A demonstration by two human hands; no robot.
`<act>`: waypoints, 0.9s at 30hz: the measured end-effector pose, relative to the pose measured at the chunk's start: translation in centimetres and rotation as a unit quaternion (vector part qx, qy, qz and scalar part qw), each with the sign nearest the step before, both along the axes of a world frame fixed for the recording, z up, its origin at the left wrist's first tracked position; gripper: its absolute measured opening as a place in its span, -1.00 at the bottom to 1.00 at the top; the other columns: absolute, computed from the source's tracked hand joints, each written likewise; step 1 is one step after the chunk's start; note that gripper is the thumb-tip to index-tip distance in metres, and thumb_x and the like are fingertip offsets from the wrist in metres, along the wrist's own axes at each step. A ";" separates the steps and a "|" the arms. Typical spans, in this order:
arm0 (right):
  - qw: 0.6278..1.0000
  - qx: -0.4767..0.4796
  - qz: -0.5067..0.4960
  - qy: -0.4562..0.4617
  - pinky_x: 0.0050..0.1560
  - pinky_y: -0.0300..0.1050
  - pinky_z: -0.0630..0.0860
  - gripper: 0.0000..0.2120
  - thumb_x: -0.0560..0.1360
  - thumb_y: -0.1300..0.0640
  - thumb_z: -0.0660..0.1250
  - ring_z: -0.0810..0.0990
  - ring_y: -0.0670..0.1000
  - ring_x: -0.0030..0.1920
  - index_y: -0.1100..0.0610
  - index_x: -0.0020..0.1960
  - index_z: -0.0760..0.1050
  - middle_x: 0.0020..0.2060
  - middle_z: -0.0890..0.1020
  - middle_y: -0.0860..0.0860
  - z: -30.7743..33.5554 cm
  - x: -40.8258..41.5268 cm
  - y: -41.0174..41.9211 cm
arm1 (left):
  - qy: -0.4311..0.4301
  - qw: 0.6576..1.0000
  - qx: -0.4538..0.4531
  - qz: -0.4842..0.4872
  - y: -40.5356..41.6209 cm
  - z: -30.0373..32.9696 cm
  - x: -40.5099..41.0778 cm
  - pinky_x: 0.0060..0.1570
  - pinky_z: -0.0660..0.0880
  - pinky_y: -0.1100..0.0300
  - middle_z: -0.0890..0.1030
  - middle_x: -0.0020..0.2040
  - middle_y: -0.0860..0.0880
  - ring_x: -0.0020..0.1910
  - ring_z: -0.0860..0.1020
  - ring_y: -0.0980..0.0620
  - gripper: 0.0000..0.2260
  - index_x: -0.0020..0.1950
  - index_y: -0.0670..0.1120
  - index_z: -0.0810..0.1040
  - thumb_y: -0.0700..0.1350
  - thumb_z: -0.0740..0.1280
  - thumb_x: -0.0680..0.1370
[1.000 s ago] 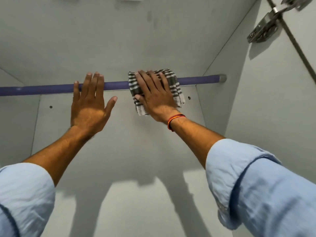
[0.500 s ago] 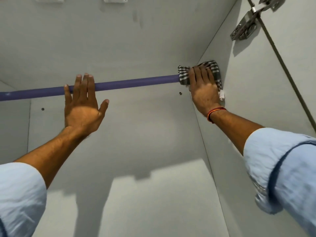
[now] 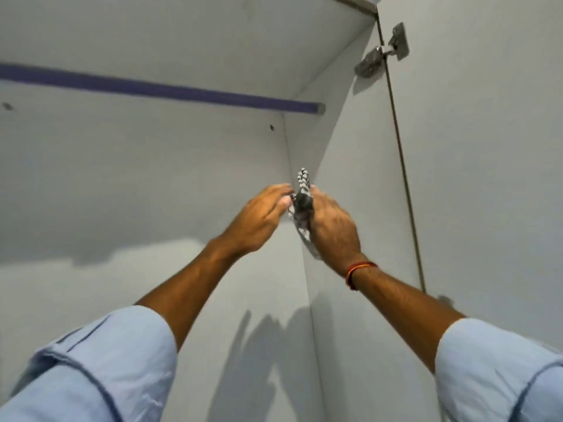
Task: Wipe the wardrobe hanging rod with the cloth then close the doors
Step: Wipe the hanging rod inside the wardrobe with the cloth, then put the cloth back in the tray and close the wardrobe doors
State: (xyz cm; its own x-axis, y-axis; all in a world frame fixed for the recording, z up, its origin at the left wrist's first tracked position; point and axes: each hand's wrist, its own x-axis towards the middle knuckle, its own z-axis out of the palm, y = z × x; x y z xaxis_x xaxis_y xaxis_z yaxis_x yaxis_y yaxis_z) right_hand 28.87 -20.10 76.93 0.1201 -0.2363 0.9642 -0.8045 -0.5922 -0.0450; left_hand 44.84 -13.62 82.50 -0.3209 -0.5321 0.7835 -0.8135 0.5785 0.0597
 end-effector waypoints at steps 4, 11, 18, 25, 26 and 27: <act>0.995 0.091 -0.011 0.028 0.14 0.13 0.58 -0.52 0.65 0.09 0.16 0.58 0.21 0.19 0.28 0.51 0.27 0.25 0.59 0.20 -8.7 -2.6 5.6 | 0.112 0.985 0.079 -0.101 0.4 -9.1 -5.2 -0.03 0.43 0.21 0.57 -0.14 0.09 -0.14 0.54 0.14 -0.81 -0.06 0.00 0.54 0.05 0.22 0.64; 0.947 0.313 -0.011 -0.070 0.17 0.05 0.54 -0.59 0.69 -0.16 0.01 0.54 0.07 0.23 -0.07 0.48 0.28 0.26 0.57 0.04 -27.2 -14.3 14.8 | 0.189 0.941 0.218 -0.176 3.8 -26.9 -14.3 -0.18 0.46 0.19 0.56 -0.25 0.02 -0.27 0.49 0.13 -0.81 -0.09 -0.17 0.51 -0.09 0.23 0.64; 0.674 0.524 0.282 -0.438 0.49 -0.08 0.39 -0.53 0.65 0.35 0.21 0.48 0.03 0.44 0.08 0.51 0.33 0.45 0.49 0.08 -45.3 -24.5 24.1 | 0.212 0.863 0.385 -0.249 10.5 -44.8 -23.8 -0.16 0.48 0.37 0.61 -0.20 0.18 -0.22 0.55 0.25 -0.90 -0.01 0.04 0.51 -0.05 0.22 0.67; 0.619 0.604 0.089 -0.494 0.13 -0.03 0.63 -0.60 0.49 0.48 0.34 0.61 -0.09 0.00 0.20 0.26 0.58 0.12 0.65 0.02 -60.0 -36.1 32.7 | 0.204 0.783 0.565 -0.162 16.1 -63.7 -35.4 0.00 0.48 0.38 0.64 0.01 0.11 -0.06 0.60 0.36 -0.74 0.22 -0.02 0.50 -0.24 0.36 0.57; 0.611 0.613 0.055 -0.499 0.22 0.08 0.59 -0.58 0.47 0.50 0.35 0.60 -0.05 0.06 0.22 0.28 0.57 0.13 0.64 0.04 -62.6 -38.5 33.8 | 0.179 0.764 0.600 -0.157 17.1 -66.8 -38.0 -0.01 0.48 0.39 0.64 0.03 0.07 -0.08 0.60 0.39 -0.66 0.24 -0.01 0.48 -0.31 0.37 0.53; 0.605 0.623 0.025 -0.495 0.32 0.13 0.55 -0.54 0.45 0.52 0.35 0.60 0.01 0.14 0.23 0.30 0.55 0.18 0.63 0.07 -65.0 -40.7 34.6 | 0.156 0.743 0.631 -0.157 17.9 -69.7 -40.4 0.02 0.48 0.39 0.63 0.07 0.04 -0.04 0.60 0.39 -0.60 0.27 -0.03 0.46 -0.37 0.37 0.50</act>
State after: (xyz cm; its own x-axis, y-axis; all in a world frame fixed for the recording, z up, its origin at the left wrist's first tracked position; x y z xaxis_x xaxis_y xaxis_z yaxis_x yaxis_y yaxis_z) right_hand -11.82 14.54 11.93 -0.3336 -0.8734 -0.3548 0.0006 0.3762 -0.9265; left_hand 4.40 4.28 12.84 -0.4917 -0.8440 -0.2142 -0.4828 0.0595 0.8737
